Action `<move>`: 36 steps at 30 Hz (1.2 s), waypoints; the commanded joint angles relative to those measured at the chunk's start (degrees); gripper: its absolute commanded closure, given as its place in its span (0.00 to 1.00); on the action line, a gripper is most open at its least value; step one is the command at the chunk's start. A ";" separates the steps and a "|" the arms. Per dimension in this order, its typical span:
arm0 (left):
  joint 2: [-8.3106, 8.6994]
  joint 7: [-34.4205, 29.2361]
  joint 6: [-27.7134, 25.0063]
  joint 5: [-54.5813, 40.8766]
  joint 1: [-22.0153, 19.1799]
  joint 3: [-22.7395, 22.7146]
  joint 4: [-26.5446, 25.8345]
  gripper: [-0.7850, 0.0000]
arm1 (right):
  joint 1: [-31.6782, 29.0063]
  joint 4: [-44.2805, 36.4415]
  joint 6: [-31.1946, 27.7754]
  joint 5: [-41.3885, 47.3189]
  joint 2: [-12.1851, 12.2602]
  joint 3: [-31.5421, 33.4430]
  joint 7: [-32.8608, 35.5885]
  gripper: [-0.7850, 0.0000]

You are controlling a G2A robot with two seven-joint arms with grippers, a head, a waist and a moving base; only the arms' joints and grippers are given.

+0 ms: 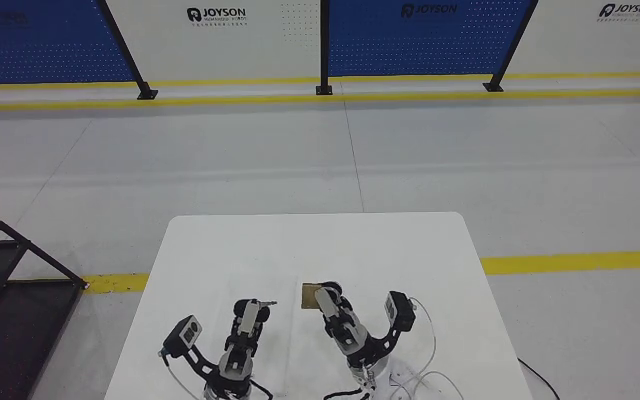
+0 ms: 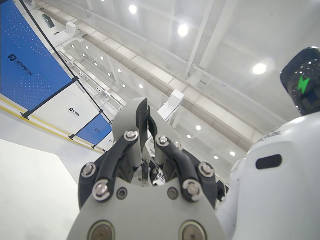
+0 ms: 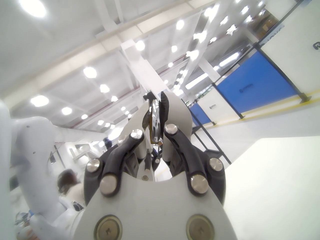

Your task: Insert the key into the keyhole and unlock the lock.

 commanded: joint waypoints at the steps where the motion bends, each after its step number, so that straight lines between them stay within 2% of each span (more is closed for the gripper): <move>1: -0.35 1.71 0.34 2.65 -0.49 0.62 0.48 1.00 | 0.12 0.35 -0.07 -0.12 -0.18 -0.41 -0.21 1.00; 7: -1.50 9.10 3.27 12.57 -1.93 2.09 2.70 1.00 | 0.45 0.92 -0.74 0.69 -0.44 -0.45 0.13 1.00; 12: -2.01 12.19 4.37 16.24 -3.07 3.34 4.96 1.00 | -0.10 0.53 -1.22 0.94 -0.48 0.16 -0.40 1.00; 36: -2.55 15.29 6.15 19.20 -4.50 4.70 6.91 1.00 | -0.92 0.19 -1.84 0.11 -0.83 0.46 2.48 1.00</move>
